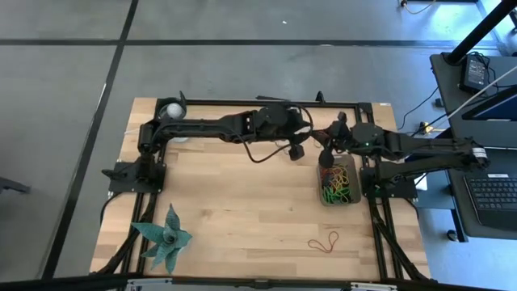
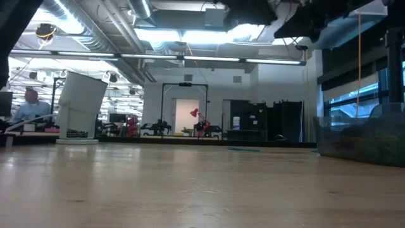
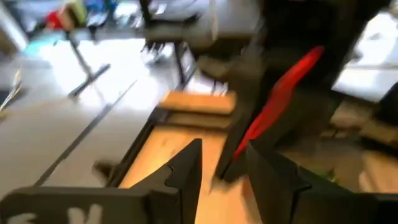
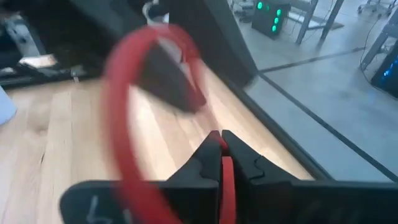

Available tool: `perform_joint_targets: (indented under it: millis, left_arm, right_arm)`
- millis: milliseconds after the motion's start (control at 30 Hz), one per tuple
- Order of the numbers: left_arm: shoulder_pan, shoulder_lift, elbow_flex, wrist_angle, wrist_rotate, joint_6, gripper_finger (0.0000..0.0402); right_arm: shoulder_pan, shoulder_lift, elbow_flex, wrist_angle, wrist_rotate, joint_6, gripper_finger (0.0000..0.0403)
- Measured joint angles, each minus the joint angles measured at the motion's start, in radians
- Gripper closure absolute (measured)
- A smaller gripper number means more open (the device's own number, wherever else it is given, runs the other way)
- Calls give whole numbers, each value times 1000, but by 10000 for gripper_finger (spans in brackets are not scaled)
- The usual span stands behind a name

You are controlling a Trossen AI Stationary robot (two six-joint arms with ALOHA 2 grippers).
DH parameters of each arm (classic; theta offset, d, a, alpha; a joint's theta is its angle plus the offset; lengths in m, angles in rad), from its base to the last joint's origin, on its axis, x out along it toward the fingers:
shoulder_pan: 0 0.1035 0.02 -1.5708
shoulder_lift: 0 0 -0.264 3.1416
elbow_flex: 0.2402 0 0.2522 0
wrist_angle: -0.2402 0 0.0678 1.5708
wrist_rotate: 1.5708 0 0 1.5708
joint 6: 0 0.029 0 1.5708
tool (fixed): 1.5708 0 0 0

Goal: Pick and place rubber bands into bin
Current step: Put the red rubber band into the black bin

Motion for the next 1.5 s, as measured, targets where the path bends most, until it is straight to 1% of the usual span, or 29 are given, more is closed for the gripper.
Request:
perform_joint_targets:
  millis: [100, 200, 267, 367, 467, 567, 633, 667, 767, 867, 933, 1033, 1133, 1233, 1367, 1433, 1500]
  left_arm:
    - [-1, -31, 0, -145, -45, -22, 280]
    - [-2, -58, 1, -289, -46, -22, 286]
    - [-2, -70, 1, -357, -47, -30, 291]
    - [-2, -85, 1, -465, -78, -55, 303]
    - [-1, -85, 1, -563, -84, -37, 325]
    - [-2, -85, 0, -626, -75, 0, 361]
    - [-3, -87, -25, -626, -72, 16, 388]
    - [-3, -95, -50, -628, -68, 20, 394]
    - [-2, -146, -147, -623, -66, 23, 398]
    - [6, -225, -294, -594, -61, 20, 400]
    - [12, -285, -408, -519, -46, 9, 400]
    - [25, -402, -574, -368, 12, -22, 400]
    - [35, -497, -720, -260, 57, -66, 400]
    - [35, -578, -821, -197, 67, -83, 399]
    - [35, -652, -897, -196, 67, -84, 399]
    - [35, -675, -915, -195, 67, -82, 398]
    - [35, -691, -929, -189, 67, -65, 398]
  right_arm:
    - [0, -27, 0, -62, 1, 40, 400]
    - [0, -65, 0, -103, 2, 78, 400]
    - [0, -90, 0, -129, 2, 82, 400]
    - [0, -112, 15, -177, 2, 95, 401]
    - [0, -102, 83, -291, 2, 146, 401]
    - [0, -71, 168, -421, 5, 214, 401]
    - [0, -44, 226, -498, 21, 274, 401]
    - [0, -29, 255, -539, 29, 310, 401]
    - [0, 21, 339, -683, 37, 425, 402]
    - [8, 73, 411, -854, 28, 558, 402]
    - [17, 109, 441, -956, -15, 649, 402]
    - [29, 155, 448, -1071, -92, 785, 402]
    - [44, 198, 413, -1116, -176, 889, 402]
    - [60, 242, 348, -1111, -244, 943, 402]
    - [67, 285, 221, -1076, -332, 989, 402]
    - [67, 291, 148, -1013, -378, 995, 402]
    - [67, 294, 76, -918, -398, 1000, 402]
